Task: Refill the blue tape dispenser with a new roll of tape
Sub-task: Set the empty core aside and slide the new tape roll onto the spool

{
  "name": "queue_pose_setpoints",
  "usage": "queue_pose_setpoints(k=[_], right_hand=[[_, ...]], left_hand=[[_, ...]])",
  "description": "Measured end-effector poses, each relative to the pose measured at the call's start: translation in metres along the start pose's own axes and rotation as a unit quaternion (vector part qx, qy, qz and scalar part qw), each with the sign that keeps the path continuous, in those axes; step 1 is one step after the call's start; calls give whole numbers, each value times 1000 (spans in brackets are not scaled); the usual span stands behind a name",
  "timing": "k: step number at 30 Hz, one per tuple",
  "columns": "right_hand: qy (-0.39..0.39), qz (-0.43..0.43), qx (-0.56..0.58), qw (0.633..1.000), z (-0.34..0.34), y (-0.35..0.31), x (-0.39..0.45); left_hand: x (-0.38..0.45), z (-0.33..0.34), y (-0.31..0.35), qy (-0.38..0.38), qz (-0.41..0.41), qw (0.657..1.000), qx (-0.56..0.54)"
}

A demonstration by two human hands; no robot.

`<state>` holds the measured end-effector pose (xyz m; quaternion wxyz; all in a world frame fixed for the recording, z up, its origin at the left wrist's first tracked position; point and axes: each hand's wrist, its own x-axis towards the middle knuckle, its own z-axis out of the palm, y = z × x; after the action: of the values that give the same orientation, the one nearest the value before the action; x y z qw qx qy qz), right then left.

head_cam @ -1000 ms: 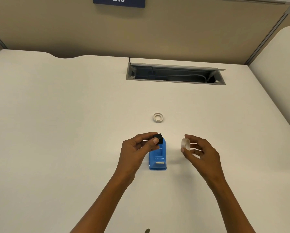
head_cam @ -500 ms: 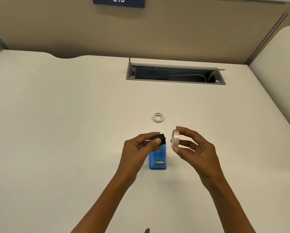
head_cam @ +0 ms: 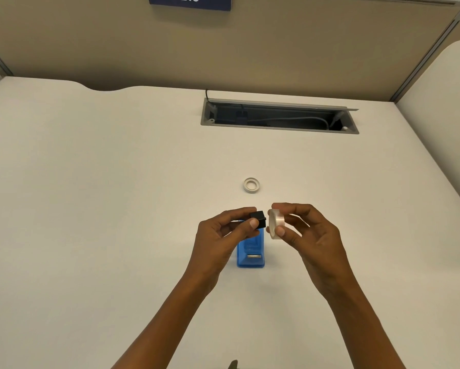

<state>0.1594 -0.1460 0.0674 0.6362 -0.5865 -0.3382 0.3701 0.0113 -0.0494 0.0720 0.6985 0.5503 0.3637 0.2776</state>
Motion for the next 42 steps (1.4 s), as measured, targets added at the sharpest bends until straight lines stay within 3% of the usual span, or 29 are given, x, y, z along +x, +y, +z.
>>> queue_pose_setpoints(k=[8,23,42], right_hand=[[-20,22,40,999,2,-1,4],[-66,4,6,998,3,-8,7],[-69,13,-11,997,4,-8,6]], left_hand=[[0,1,1,-5,3,1000,9],[0,1,3,3,0,1000,11],[1,0,1,2,5,1000,6]])
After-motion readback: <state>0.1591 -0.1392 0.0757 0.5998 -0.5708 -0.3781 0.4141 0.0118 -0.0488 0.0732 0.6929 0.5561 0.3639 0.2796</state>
